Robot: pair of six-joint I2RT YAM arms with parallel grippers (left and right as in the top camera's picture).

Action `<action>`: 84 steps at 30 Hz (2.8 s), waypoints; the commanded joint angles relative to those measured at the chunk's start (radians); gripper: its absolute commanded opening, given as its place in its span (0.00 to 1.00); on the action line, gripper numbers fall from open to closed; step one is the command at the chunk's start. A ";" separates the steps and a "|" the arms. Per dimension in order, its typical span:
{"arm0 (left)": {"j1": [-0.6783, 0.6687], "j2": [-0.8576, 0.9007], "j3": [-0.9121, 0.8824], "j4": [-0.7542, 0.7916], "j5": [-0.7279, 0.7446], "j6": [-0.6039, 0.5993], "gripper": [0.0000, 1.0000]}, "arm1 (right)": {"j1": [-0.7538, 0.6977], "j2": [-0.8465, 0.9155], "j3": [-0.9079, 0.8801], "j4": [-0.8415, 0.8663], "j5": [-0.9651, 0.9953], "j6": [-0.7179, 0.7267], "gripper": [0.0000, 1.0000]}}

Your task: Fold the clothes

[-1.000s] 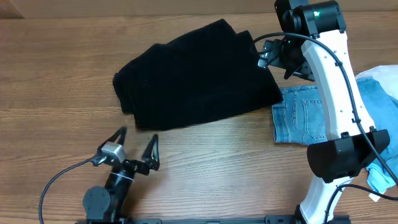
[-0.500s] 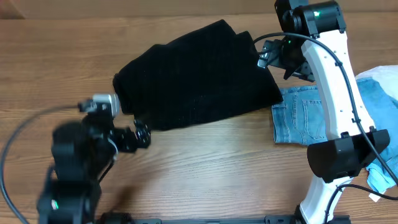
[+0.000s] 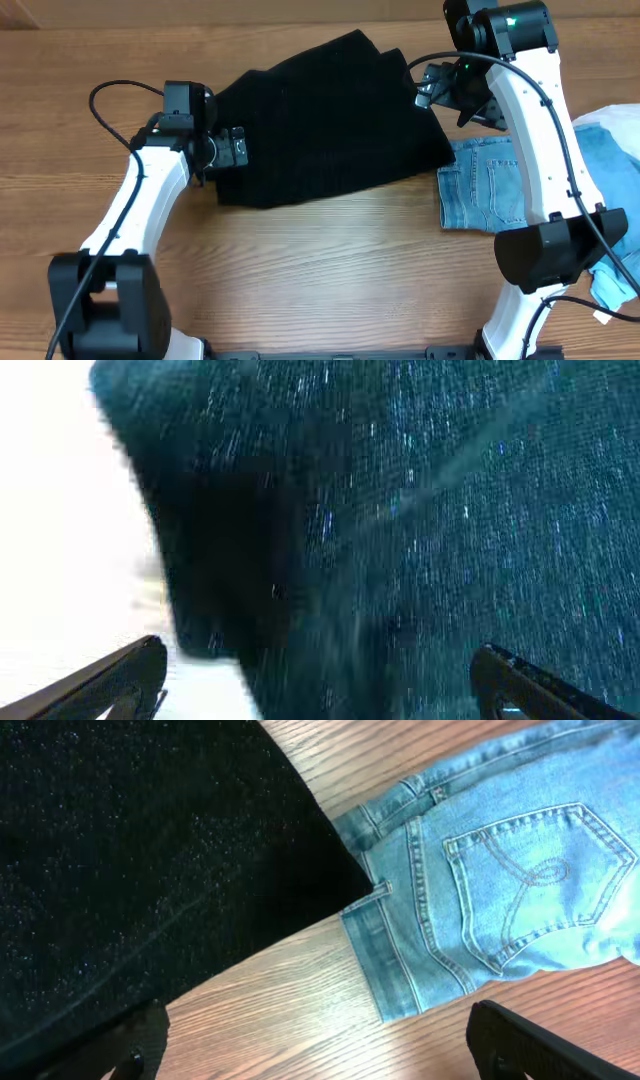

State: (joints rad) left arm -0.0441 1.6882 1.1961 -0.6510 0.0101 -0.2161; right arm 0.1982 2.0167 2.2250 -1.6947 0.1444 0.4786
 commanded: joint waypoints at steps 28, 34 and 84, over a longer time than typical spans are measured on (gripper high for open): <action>0.332 0.214 0.482 -0.396 0.029 0.026 1.00 | 0.037 -0.023 -0.322 0.326 -0.390 0.018 1.00; 0.325 0.216 0.586 -0.591 0.032 -0.016 1.00 | 0.151 -0.018 -0.322 0.385 -0.334 0.019 1.00; 0.561 0.221 0.091 -0.416 -0.304 -0.259 0.18 | 0.183 0.191 -0.681 0.764 -0.197 0.237 0.04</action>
State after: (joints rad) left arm 0.5022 1.9060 1.2907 -1.0676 -0.2852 -0.4656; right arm 0.4316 2.1559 1.5505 -0.9066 -0.1493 0.7063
